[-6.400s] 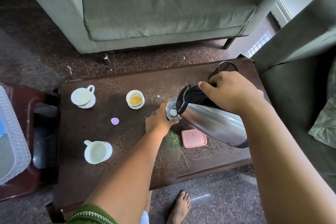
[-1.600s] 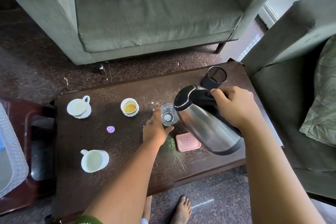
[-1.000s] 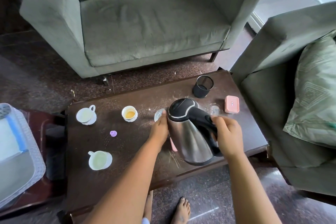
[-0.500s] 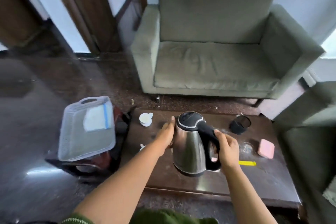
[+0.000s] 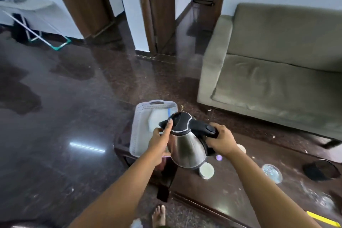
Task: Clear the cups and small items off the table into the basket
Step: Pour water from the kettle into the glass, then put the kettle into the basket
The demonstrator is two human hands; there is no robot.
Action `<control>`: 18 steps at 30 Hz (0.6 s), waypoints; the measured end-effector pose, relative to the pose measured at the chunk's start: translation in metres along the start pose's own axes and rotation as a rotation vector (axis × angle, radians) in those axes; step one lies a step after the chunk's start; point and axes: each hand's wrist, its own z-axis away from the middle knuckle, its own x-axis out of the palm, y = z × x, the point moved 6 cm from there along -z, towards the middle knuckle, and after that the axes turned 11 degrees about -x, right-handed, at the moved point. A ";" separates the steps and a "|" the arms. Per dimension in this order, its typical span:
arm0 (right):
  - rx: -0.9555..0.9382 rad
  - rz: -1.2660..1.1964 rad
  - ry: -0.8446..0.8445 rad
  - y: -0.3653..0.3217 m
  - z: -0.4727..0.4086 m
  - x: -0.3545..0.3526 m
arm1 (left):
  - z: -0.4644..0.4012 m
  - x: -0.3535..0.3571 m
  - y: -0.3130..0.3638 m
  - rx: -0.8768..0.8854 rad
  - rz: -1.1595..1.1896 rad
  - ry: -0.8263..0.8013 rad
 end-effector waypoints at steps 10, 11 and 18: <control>0.164 0.153 -0.062 -0.020 -0.112 0.162 | -0.086 -0.130 0.020 -0.046 0.212 -0.007; 0.180 0.160 -0.073 -0.018 -0.119 0.171 | -0.095 -0.135 0.020 -0.062 0.223 -0.015; 0.247 0.196 -0.215 -0.006 -0.141 0.200 | -0.133 -0.142 0.014 -0.187 0.208 -0.037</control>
